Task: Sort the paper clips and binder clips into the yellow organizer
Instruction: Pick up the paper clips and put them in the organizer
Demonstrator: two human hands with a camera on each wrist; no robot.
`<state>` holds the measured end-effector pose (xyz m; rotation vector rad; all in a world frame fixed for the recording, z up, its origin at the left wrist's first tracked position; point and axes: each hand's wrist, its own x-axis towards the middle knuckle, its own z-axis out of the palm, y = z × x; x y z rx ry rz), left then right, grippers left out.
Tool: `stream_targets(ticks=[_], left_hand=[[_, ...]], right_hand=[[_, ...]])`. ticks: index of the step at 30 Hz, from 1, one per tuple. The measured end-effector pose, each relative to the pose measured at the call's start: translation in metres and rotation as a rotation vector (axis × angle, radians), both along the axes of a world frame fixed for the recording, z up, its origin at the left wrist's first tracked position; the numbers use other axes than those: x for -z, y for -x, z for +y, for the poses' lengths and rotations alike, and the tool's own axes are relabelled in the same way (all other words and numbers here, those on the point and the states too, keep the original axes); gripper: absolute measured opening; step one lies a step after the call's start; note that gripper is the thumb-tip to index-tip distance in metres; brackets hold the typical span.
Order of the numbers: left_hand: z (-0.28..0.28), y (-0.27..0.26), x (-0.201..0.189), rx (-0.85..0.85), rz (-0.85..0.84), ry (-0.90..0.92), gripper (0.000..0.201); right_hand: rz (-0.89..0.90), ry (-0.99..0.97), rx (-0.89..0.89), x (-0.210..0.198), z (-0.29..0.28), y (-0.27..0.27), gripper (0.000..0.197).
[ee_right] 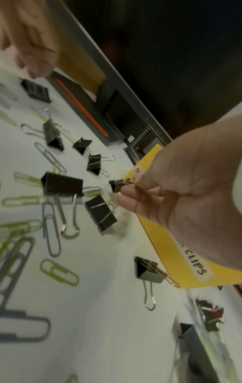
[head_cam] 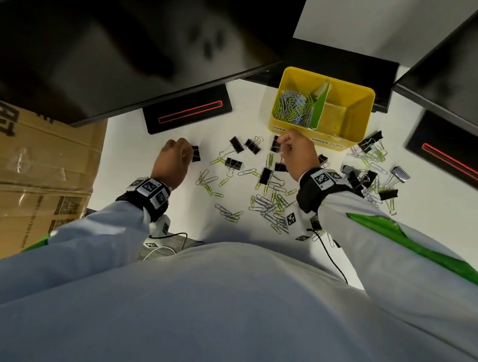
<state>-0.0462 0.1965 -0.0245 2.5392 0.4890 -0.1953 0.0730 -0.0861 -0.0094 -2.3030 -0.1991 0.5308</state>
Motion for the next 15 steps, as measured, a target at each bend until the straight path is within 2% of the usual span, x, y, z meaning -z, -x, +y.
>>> stream_targets(ticks=[3,6,8,10,12,15], left_hand=[[-0.002,0.003,0.003,0.081,-0.065,-0.249,0.019],[-0.019,0.003,0.001,0.303,-0.089,-0.279,0.027],[-0.028,0.007,0.005,0.471,-0.015,-0.291,0.039],[-0.033,0.011,0.007,0.54,0.043,-0.32,0.05],[-0.035,0.016,0.007,0.549,0.049,-0.324,0.055],[-0.038,0.029,0.008,0.596,0.074,-0.248,0.053]], right_hand=[[-0.212,0.157,-0.181,-0.006,0.0,0.009,0.022],[-0.317,0.201,-0.421,-0.014,0.012,0.026,0.029],[-0.306,0.218,-0.61,-0.016,0.026,0.038,0.033],[-0.277,0.251,-0.735,-0.013,0.042,0.049,0.04],[-0.235,0.309,-0.784,-0.007,0.056,0.056,0.045],[-0.188,0.379,-0.781,0.004,0.062,0.056,0.037]])
